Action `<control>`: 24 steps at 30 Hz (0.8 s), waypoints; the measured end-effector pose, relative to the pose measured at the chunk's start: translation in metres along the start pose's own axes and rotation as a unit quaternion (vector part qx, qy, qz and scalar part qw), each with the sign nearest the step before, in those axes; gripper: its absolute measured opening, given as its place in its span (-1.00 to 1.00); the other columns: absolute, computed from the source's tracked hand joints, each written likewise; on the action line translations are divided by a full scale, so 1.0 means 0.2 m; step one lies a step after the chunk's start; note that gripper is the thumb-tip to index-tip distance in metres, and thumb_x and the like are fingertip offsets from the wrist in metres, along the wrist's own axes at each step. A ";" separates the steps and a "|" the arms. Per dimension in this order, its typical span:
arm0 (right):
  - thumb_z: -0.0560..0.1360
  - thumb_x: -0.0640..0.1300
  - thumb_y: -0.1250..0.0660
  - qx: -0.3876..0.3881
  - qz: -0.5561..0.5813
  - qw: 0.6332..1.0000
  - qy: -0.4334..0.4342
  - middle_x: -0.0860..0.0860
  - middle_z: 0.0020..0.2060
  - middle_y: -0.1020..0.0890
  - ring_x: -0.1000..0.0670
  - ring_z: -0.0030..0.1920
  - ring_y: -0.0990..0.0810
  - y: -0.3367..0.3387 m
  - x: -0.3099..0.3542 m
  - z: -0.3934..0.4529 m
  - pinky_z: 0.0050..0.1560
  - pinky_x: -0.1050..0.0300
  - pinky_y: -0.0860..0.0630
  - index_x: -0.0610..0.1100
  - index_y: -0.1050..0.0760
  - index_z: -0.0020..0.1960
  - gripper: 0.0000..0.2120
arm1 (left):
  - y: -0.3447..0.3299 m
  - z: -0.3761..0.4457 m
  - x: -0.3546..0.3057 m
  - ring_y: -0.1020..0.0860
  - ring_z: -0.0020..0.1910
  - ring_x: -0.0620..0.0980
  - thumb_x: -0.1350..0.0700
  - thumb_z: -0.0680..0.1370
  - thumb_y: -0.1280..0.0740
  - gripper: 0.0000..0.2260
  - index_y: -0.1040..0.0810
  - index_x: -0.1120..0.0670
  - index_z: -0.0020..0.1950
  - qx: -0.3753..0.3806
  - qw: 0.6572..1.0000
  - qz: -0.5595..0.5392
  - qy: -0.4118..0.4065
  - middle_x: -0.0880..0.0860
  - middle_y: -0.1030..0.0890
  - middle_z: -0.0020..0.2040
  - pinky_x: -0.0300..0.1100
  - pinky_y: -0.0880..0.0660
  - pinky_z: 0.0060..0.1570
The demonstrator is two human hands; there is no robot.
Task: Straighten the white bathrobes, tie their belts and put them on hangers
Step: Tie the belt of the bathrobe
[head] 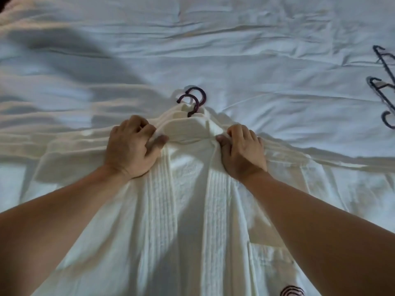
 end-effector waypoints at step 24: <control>0.66 0.20 -0.09 0.125 -0.076 0.983 -0.114 -0.06 0.40 -0.36 -0.18 0.42 -0.30 0.38 0.07 -0.16 0.43 -0.30 -0.15 0.00 -0.24 0.49 -0.52 | 0.20 -0.07 -0.51 -0.39 0.34 0.21 -0.15 0.60 -0.22 -0.63 -0.40 -0.02 0.34 0.034 0.985 0.004 0.167 0.10 -0.43 0.35 0.14 -0.25 0.35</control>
Point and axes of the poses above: each hand's wrist, its own z-axis towards the middle knuckle, its own y-axis out of the back of the hand, x = y × z, the point moved 4 cm from there along z, towards the middle knuckle
